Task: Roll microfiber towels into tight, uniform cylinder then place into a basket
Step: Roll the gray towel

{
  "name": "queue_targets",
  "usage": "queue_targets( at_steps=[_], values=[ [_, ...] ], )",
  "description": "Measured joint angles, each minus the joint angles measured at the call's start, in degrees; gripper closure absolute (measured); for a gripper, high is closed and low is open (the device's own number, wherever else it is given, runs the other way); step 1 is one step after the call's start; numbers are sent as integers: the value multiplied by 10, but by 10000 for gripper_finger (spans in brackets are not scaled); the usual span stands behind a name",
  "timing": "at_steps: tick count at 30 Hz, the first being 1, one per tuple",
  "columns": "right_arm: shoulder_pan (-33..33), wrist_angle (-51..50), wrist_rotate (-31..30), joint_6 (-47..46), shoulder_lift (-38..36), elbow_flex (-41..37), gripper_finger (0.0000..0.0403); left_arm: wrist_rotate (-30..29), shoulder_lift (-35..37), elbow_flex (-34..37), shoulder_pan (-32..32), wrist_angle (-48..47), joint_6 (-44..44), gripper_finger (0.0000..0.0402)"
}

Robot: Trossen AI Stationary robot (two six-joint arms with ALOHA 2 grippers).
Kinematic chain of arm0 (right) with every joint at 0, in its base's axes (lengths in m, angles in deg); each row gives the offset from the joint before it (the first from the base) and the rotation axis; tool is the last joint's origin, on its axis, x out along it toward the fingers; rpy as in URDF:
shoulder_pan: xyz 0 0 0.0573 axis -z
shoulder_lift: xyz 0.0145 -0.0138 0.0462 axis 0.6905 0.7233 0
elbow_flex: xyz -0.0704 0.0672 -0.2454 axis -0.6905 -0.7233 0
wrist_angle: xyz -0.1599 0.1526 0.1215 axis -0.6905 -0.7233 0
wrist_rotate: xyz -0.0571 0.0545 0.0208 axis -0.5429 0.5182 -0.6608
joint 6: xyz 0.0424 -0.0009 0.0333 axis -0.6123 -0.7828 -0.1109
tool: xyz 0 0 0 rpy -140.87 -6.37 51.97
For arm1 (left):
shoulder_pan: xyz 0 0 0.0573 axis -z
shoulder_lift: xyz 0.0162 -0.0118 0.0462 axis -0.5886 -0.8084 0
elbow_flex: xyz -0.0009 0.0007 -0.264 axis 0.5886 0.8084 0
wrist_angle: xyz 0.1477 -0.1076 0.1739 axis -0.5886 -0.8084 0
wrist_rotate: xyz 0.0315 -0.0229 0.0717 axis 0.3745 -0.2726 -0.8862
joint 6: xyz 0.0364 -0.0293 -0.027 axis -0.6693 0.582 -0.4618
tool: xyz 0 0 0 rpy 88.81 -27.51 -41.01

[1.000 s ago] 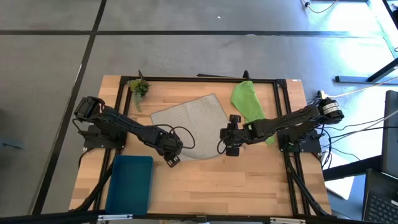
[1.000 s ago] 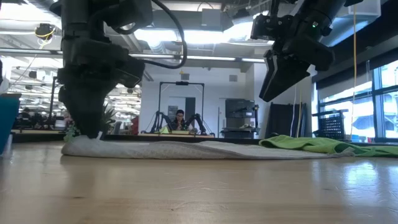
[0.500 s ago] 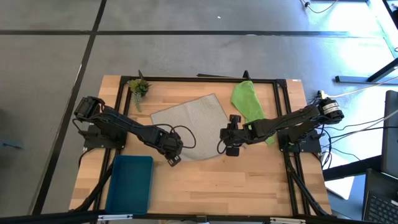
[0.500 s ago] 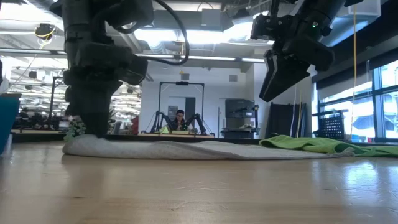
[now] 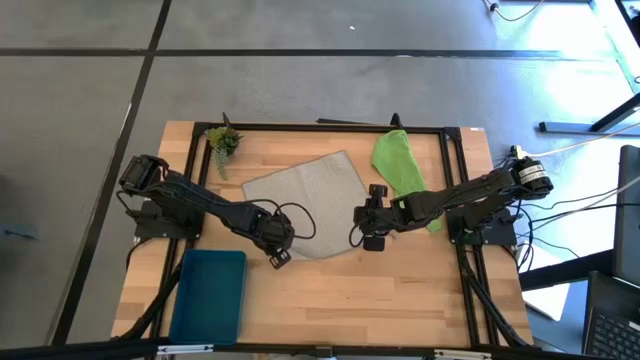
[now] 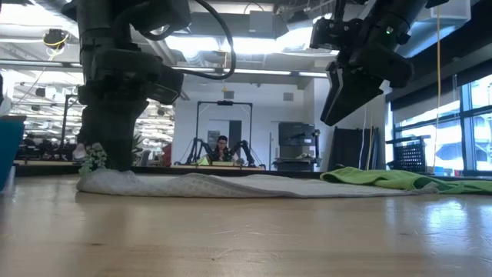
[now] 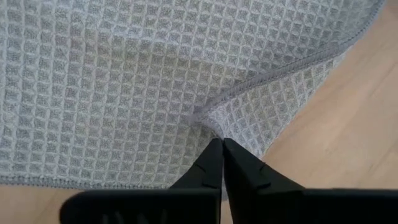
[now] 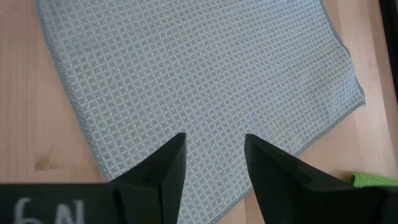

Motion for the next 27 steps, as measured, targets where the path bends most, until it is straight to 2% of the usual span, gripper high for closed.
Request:
queue_targets(
  at_steps=[6,17,20,27],
  values=[
    [0,0,0,1,0,0,237,-8,0,0,3,0,-9,385],
    [0,0,0,0,0,0,238,-11,0,0,3,7,-14,334],
    [0,0,0,1,0,0,238,-29,0,0,3,11,-13,330],
    [0,0,0,-1,0,0,237,-30,-16,0,2,10,18,333]
  ],
)
